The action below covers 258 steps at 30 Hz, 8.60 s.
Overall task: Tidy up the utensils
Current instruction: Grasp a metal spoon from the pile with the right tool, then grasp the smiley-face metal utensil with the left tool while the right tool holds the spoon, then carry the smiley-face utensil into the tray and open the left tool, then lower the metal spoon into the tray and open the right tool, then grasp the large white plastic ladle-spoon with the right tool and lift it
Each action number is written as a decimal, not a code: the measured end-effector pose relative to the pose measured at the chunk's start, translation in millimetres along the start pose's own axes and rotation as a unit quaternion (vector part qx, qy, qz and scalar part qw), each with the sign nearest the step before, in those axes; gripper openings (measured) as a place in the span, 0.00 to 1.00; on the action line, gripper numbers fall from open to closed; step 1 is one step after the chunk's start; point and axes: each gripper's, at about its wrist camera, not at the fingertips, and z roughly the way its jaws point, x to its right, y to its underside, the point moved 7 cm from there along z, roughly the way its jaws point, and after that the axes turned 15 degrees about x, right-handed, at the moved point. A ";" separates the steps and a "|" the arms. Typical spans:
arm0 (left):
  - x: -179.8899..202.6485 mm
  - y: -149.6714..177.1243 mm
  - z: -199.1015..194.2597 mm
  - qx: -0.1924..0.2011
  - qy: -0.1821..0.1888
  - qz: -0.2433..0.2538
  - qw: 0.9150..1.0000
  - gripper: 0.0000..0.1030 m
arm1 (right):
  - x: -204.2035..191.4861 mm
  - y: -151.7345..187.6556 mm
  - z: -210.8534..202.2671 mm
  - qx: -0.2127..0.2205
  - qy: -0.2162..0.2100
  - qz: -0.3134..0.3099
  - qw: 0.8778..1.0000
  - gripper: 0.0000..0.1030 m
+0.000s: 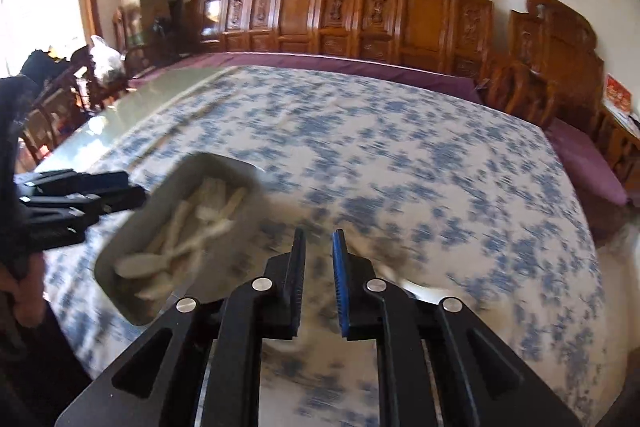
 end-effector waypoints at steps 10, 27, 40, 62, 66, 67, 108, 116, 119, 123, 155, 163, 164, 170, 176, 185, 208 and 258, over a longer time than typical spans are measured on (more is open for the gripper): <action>28.6 11.0 6.2 -0.014 0.016 0.021 1.000 0.45 | 28.8 50.9 16.4 -0.039 0.030 0.008 0.999 0.29; 69.7 29.8 7.5 -0.030 0.046 0.050 0.997 0.45 | 38.5 84.3 41.4 -0.102 0.037 0.015 0.994 0.30; 81.6 37.2 9.5 -0.036 0.049 0.062 0.996 0.45 | 46.3 79.6 39.8 -0.099 0.034 0.035 0.994 0.28; 95.0 45.7 14.1 -0.043 0.052 0.078 0.995 0.45 | 59.9 71.6 75.8 -0.111 0.022 0.096 0.989 0.17; 107.1 48.3 14.9 -0.042 0.057 0.086 0.994 0.45 | 59.9 72.6 72.5 -0.117 0.010 0.104 0.988 0.05; 109.5 48.2 15.1 -0.042 0.057 0.089 0.994 0.45 | 60.3 72.6 71.2 -0.117 0.006 0.106 0.987 0.05; 140.6 55.0 101.5 -0.151 0.061 0.116 0.980 0.05 | 80.6 56.3 35.1 -0.057 -0.032 0.137 0.988 0.05; 133.3 39.2 56.9 -0.104 0.064 0.110 0.986 0.05 | 57.2 54.8 24.1 -0.055 -0.049 0.116 0.991 0.05; 129.7 35.5 46.7 -0.092 0.065 0.103 0.988 0.05 | 51.3 55.3 20.2 -0.055 -0.047 0.109 0.991 0.05; 128.5 33.1 37.0 -0.084 0.071 0.100 0.989 0.05 | 45.0 53.9 15.1 -0.050 -0.051 0.101 0.992 0.05; 15.5 27.0 13.2 -0.050 0.014 0.048 0.997 0.05 | -16.7 19.2 -4.3 -0.010 -0.103 0.066 0.992 0.05; 5.5 42.6 25.1 -0.067 0.003 0.055 0.996 0.05 | -24.1 21.7 -0.8 -0.017 -0.104 0.058 0.993 0.05; 5.1 43.2 26.6 -0.067 0.002 0.055 0.996 0.05 | -23.5 22.8 -0.2 -0.018 -0.102 0.058 0.993 0.05; 1.6 46.3 34.4 -0.079 -0.005 0.047 0.996 0.05 | -19.3 24.7 -0.6 -0.020 -0.094 0.062 0.993 0.05; -4.1 45.5 34.8 -0.076 -0.013 0.045 0.996 0.05 | -15.5 26.5 -0.2 -0.022 -0.084 0.061 0.994 0.05; -9.9 33.3 23.5 -0.055 -0.016 0.040 0.998 0.05 | -20.6 24.4 0.0 -0.022 -0.082 0.062 0.994 0.05; -51.4 3.1 -3.0 -0.007 -0.042 0.014 0.999 0.06 | -132.9 -23.9 34.3 -0.009 -0.153 0.077 0.985 0.05; 16.2 8.2 4.8 -0.011 0.004 0.031 0.999 0.33 | 57.0 30.2 7.8 -0.032 0.053 0.002 0.998 0.46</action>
